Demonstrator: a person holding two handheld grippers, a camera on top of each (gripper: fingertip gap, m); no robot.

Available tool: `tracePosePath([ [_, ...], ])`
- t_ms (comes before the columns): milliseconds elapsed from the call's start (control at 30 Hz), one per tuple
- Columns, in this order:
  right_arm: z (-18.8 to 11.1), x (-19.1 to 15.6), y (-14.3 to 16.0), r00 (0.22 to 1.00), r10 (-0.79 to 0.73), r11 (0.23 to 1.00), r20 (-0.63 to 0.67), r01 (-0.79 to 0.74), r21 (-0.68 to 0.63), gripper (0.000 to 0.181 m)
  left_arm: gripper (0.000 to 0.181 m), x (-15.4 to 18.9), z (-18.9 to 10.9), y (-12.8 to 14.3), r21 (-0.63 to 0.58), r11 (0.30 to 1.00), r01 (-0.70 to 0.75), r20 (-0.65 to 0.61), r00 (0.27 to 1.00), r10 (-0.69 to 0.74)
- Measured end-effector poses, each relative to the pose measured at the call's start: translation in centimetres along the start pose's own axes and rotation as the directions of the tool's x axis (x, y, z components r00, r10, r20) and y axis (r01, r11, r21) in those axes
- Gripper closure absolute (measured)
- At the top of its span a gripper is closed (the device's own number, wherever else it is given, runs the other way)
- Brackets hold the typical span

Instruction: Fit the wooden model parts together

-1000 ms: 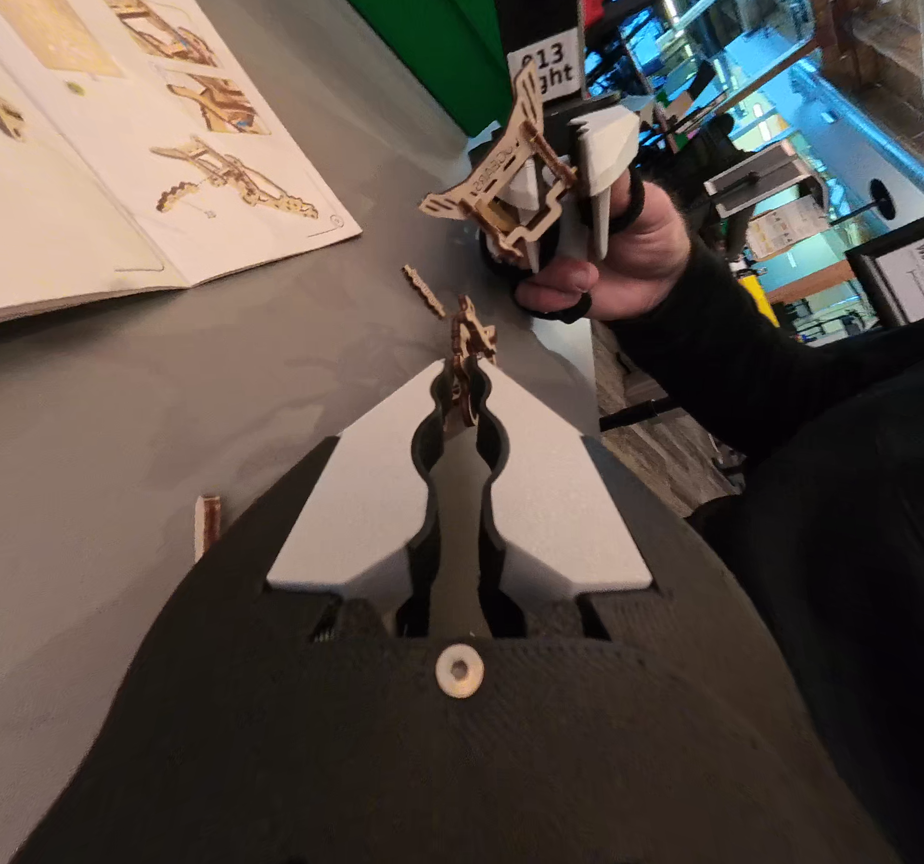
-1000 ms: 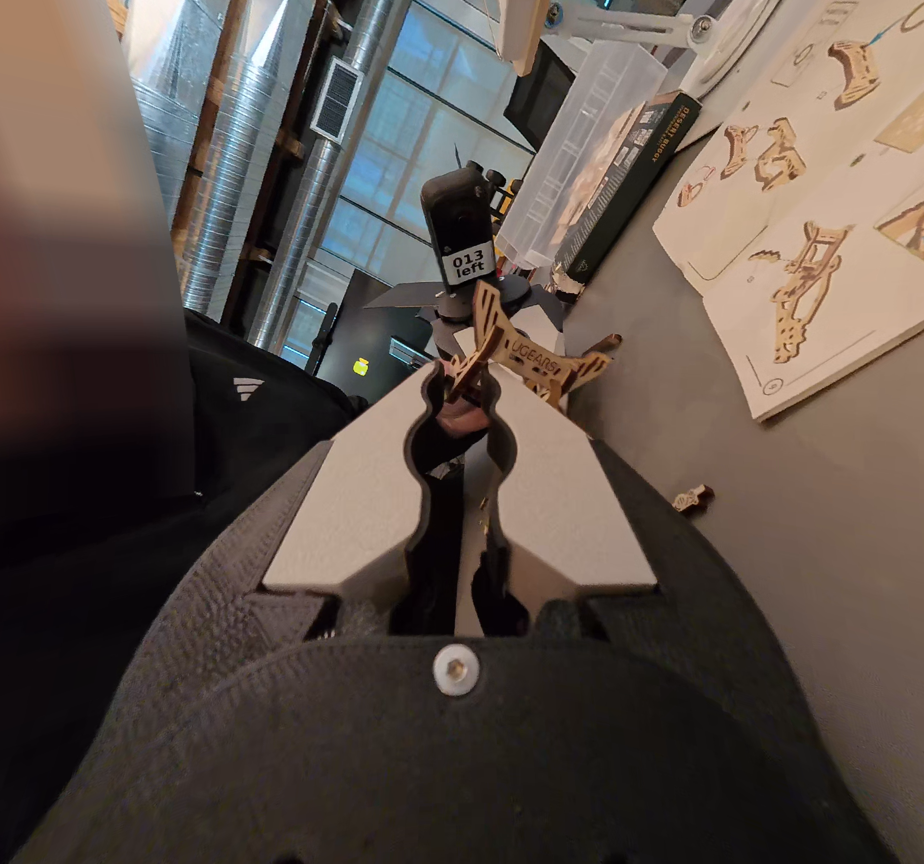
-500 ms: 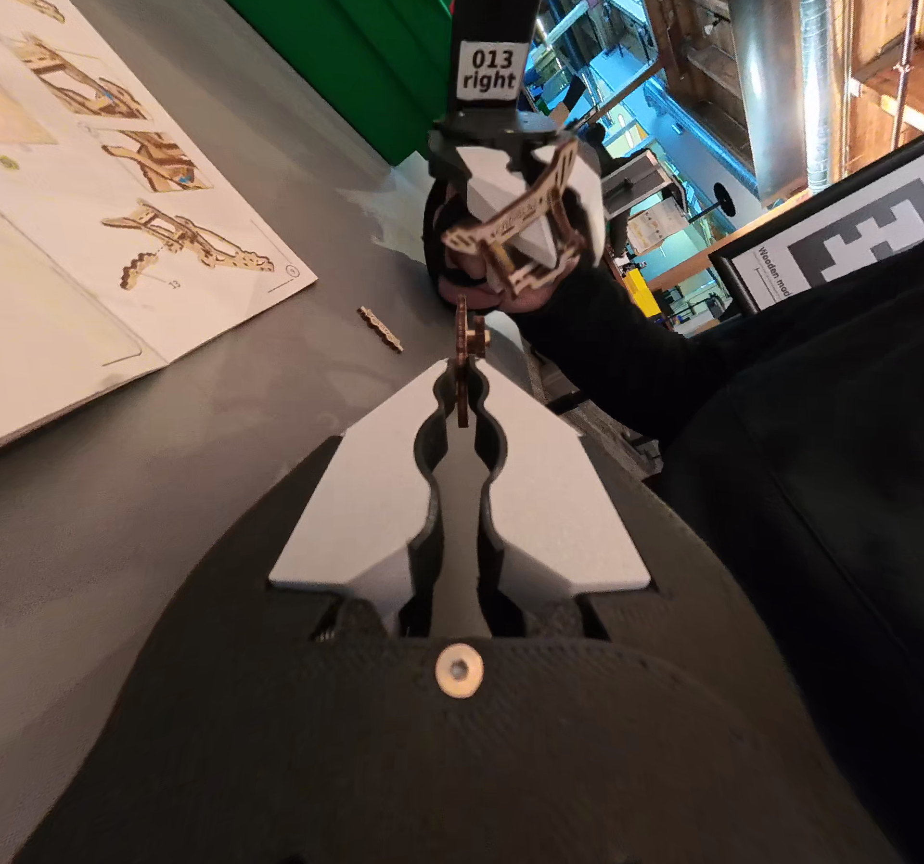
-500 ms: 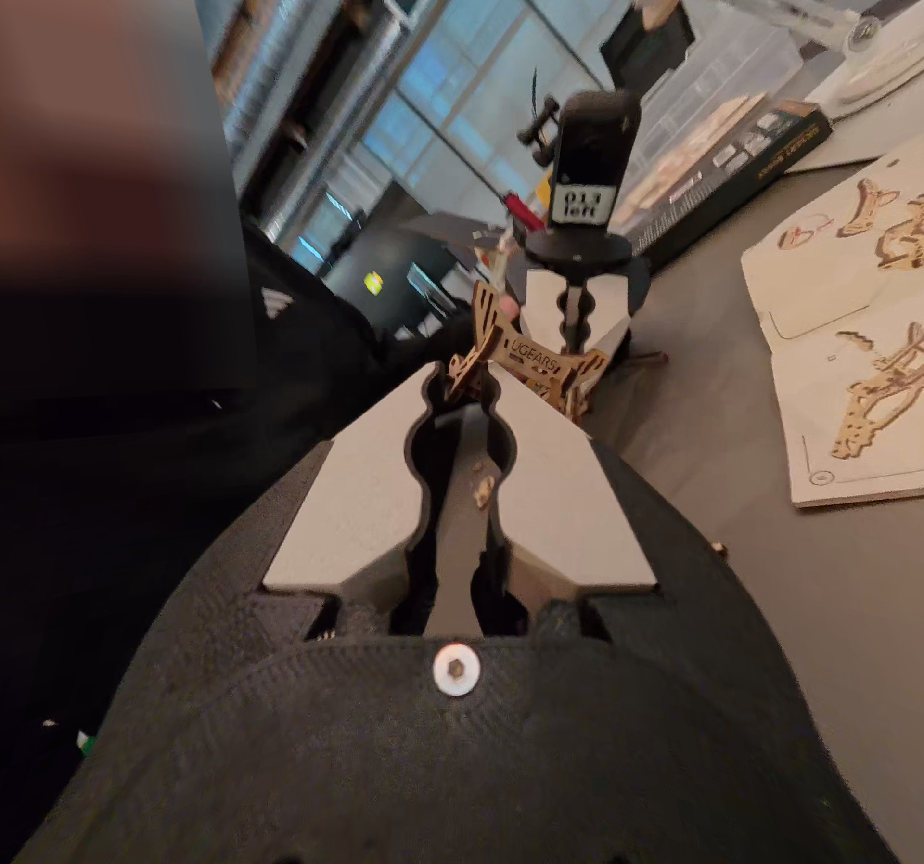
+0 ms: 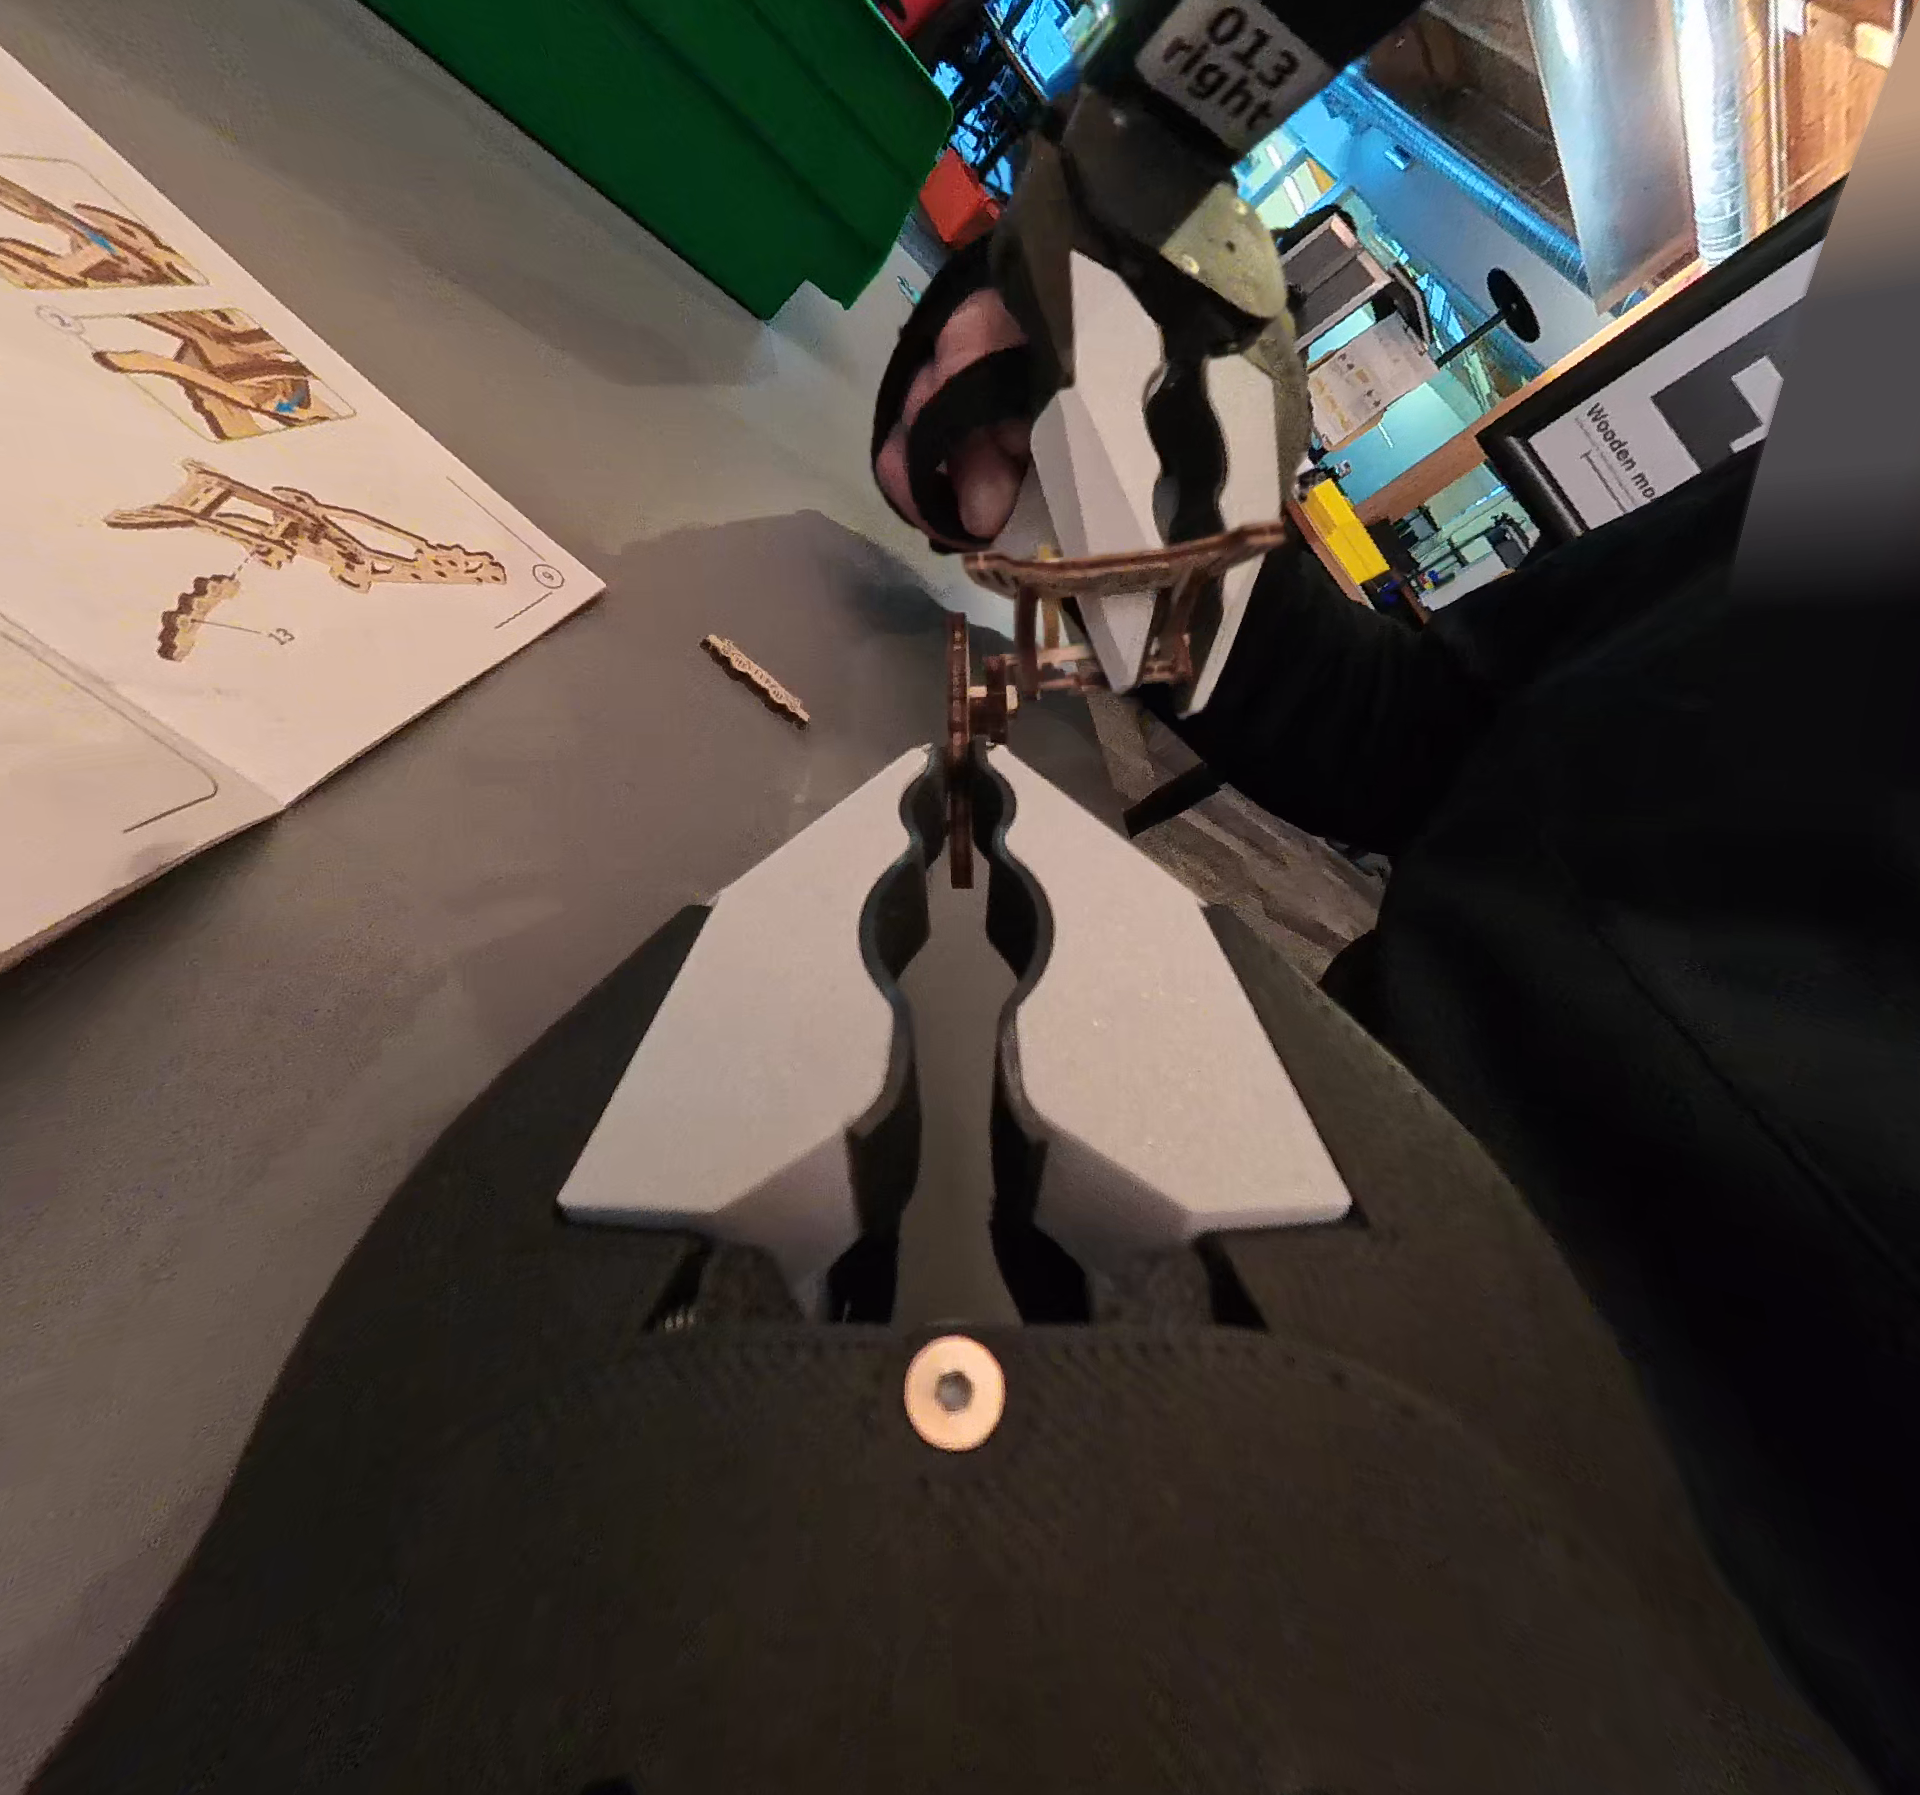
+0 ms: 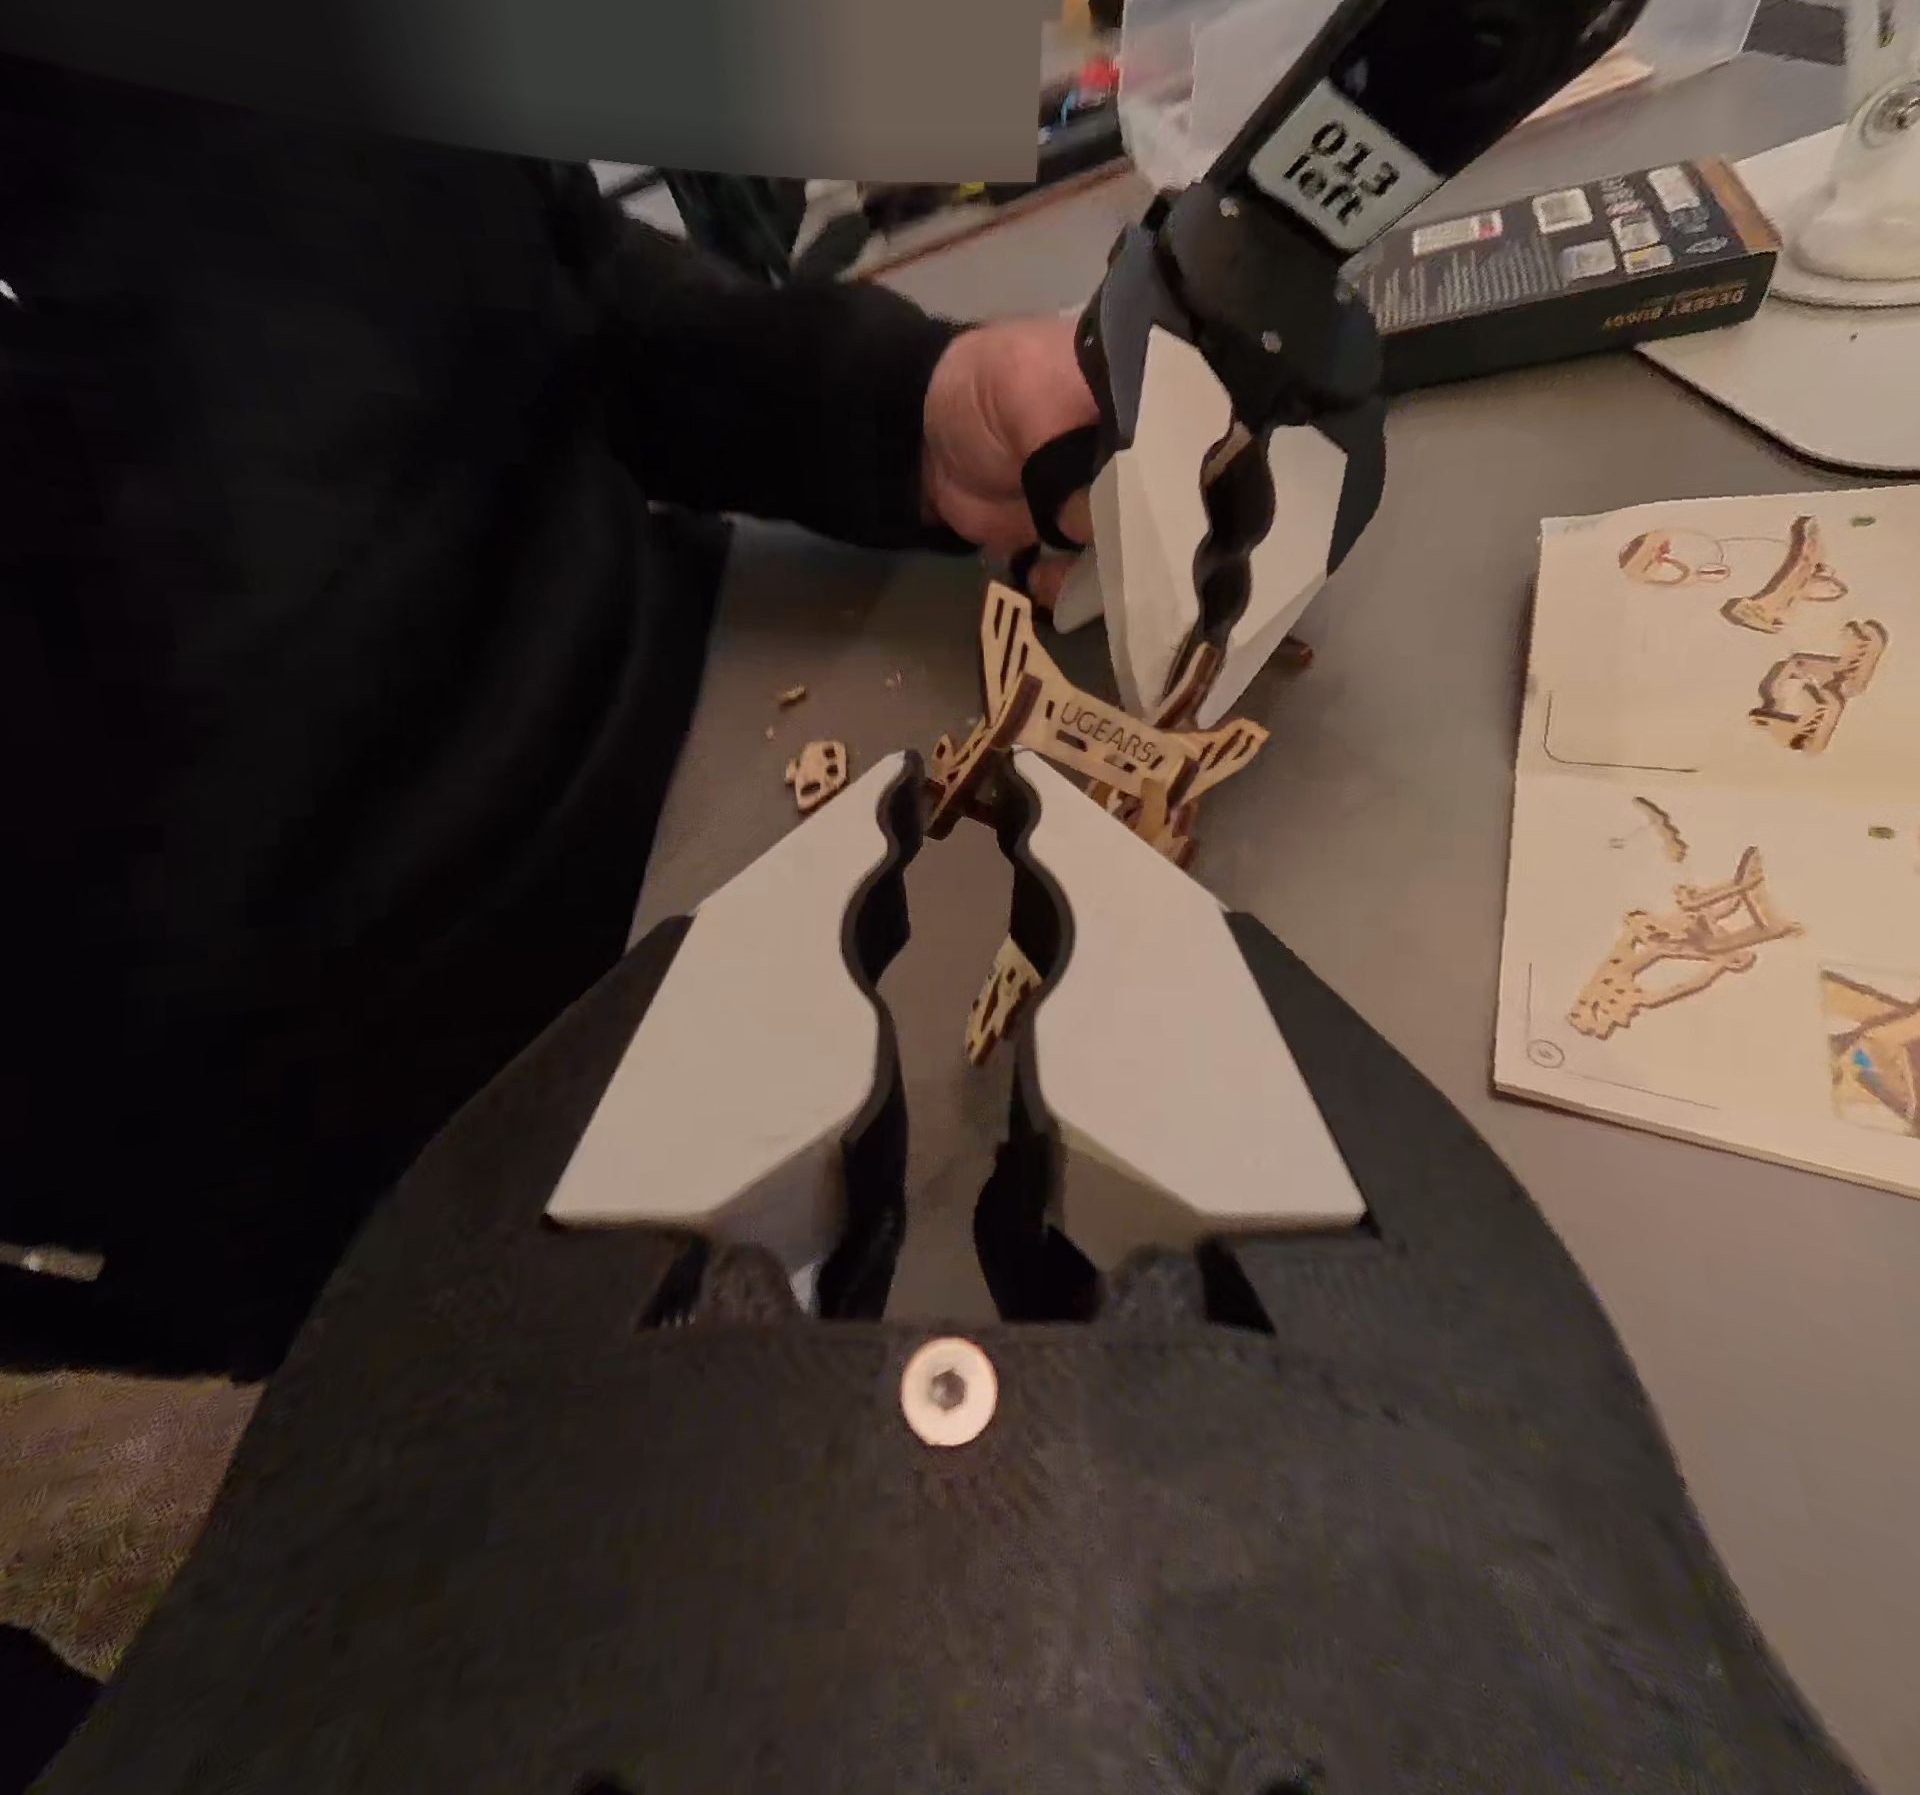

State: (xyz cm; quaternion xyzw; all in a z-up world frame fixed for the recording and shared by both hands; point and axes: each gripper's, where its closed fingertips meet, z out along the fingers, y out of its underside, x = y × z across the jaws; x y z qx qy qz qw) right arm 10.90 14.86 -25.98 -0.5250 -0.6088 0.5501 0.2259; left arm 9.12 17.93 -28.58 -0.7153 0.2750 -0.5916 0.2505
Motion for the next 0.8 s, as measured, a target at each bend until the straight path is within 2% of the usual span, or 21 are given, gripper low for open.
tracePosePath([
  [133, 0.0, -0.2, 0.4, 0.993, -0.105, 0.991, -0.058, 0.099, -0.087, 0.171, 0.181, 0.0, 0.0, 0.0, 0.007, 1.0, -0.006, 0.004, 1.0, 0.006],
  [267, -0.1, 0.1, 0.5, 0.98, -0.165, 0.982, -0.113, 0.152, -0.115, 0.171, 0.181, 0.1, -0.1, -0.1, 0.012, 1.0, -0.014, 0.005, 1.0, 0.014],
  [400, -0.8, 0.9, 0.7, 0.975, -0.155, 0.988, -0.16, 0.151, -0.04, 0.171, 0.181, 0.1, -0.2, -0.2, 0.021, 1.0, -0.02, 0.006, 1.0, 0.019],
  [567, -1.2, 1.1, 0.8, 0.986, -0.098, 0.992, -0.138, 0.108, 0.066, 0.171, 0.181, 0.0, -0.1, -0.1, 0.018, 1.0, -0.02, 0.017, 1.0, 0.02],
  [800, -2.9, 0.9, -1.2, 0.985, -0.11, 0.963, -0.131, 0.139, 0.231, 0.171, 0.181, 0.0, 0.1, -0.2, 0.02, 1.0, -0.02, 0.015, 1.0, 0.02],
])
